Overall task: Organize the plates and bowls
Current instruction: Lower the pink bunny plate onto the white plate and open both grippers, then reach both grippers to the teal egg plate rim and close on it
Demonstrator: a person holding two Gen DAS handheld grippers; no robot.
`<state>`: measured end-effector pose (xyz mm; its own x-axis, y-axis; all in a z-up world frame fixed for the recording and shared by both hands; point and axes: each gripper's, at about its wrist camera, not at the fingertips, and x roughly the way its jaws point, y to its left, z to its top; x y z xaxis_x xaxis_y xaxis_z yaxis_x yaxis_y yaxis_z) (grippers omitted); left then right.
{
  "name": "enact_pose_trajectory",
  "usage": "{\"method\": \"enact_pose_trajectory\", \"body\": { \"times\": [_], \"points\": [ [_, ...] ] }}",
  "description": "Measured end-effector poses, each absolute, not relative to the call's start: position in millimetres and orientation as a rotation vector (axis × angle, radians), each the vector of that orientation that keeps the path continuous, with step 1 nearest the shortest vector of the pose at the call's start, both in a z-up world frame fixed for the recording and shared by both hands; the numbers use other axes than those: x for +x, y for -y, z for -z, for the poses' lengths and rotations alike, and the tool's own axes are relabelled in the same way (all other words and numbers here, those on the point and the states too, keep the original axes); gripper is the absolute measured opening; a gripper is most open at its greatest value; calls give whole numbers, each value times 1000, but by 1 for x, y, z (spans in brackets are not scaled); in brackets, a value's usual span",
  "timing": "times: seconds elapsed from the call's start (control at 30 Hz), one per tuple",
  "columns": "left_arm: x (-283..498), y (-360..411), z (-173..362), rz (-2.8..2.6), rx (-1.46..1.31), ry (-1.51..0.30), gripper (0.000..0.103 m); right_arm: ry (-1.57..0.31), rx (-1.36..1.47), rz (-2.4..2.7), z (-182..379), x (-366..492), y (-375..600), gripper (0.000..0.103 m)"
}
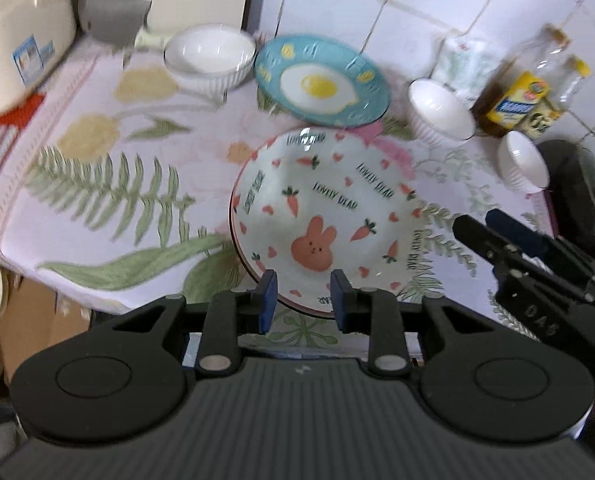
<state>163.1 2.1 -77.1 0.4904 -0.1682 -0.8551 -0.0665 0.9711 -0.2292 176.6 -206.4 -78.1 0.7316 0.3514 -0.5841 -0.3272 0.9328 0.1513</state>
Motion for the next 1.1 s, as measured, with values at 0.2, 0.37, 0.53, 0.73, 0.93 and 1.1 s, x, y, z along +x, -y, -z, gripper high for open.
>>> {"method": "enact_pose_trajectory", "body": {
  "times": [0.2, 0.37, 0.53, 0.73, 0.93, 1.1],
  "points": [
    [141, -6, 41, 86, -186, -972, 40, -589, 84, -419, 41, 160, 211, 62],
    [133, -12, 19, 104, -168, -897, 48, -545, 109, -458, 21, 153, 212, 69],
    [138, -23, 9, 123, -201, -818, 55, -485, 144, -462, 12, 159, 214, 72],
    [160, -34, 15, 114, -246, -713, 66, -439, 206, -441, 20, 185, 220, 72],
    [194, -43, 40, 119, -247, -653, 78, -504, 261, -419, 46, 236, 226, 72],
    [225, -51, 73, 94, -276, -622, 87, -583, 236, -402, 74, 272, 218, 72]
  ]
}}
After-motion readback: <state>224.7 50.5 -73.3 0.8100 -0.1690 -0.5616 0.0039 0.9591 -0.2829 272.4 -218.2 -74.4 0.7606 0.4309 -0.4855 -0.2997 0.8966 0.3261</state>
